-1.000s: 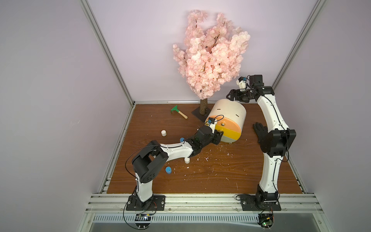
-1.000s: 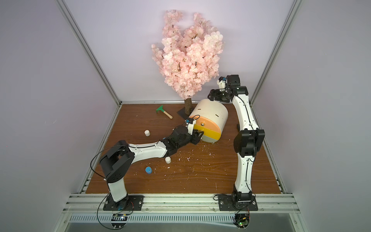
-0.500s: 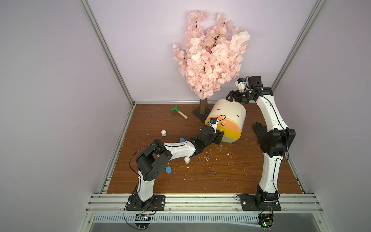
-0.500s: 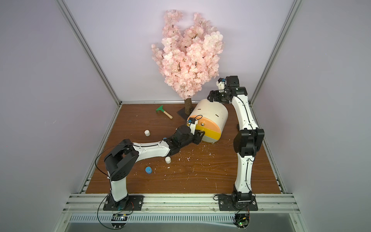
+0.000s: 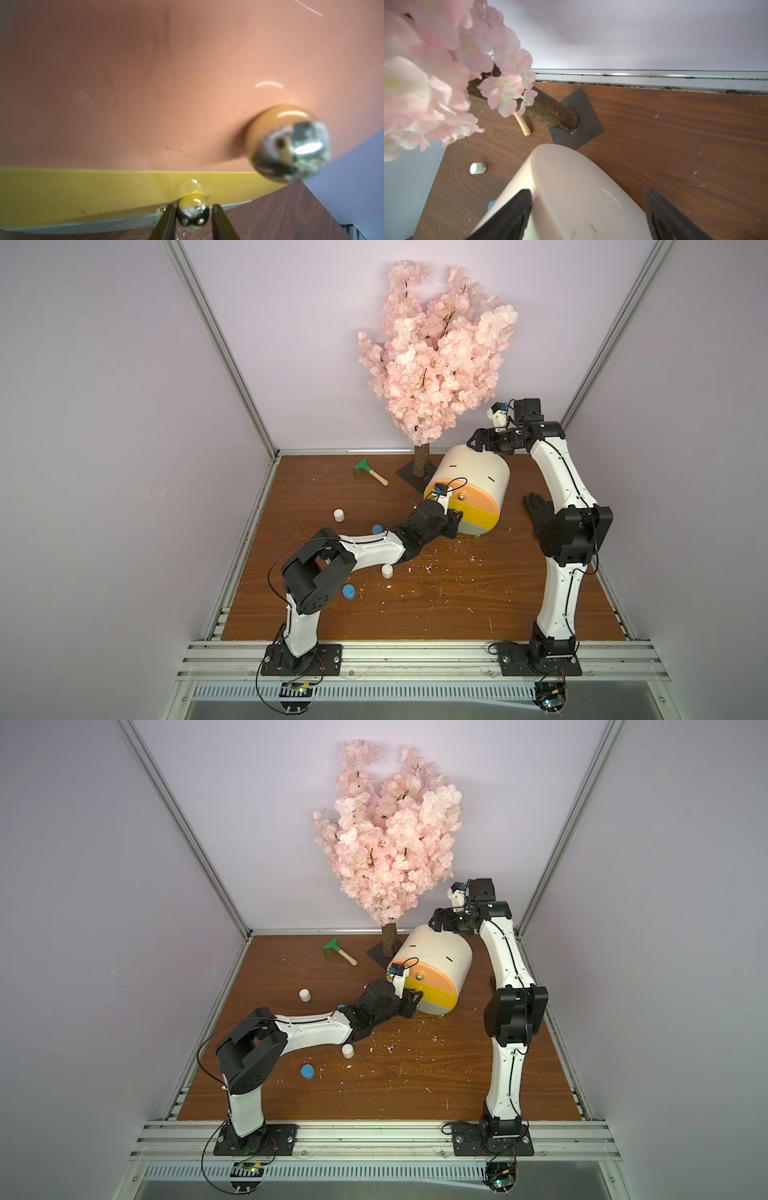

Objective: Put the paint cans in the drawer according to color
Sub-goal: Open the drawer in the storage box.

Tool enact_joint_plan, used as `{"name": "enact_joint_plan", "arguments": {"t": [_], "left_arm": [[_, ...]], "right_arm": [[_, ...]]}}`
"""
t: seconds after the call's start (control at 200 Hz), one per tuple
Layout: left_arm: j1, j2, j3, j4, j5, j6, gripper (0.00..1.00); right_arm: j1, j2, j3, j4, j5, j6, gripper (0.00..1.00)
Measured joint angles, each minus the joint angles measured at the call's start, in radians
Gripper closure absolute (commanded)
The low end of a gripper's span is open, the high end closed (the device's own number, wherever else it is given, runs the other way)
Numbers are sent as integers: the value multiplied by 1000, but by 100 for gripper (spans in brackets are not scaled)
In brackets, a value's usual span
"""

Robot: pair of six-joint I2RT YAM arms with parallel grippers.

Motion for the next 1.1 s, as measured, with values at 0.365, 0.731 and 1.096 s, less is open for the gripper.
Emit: {"name": "enact_joint_plan", "arguments": {"t": [0.365,0.731,1.096], "left_arm": [[0,0,0,0,0,-2,67],[-1,40,0,9,2,-10,68],[-3,40,18,7,2,-8,66]], "right_arm": [[0,-12,-16,8,6,0,9],[0,-24,-28,8,7,0,9],[0,-33,-48,23,7,0,9]]}}
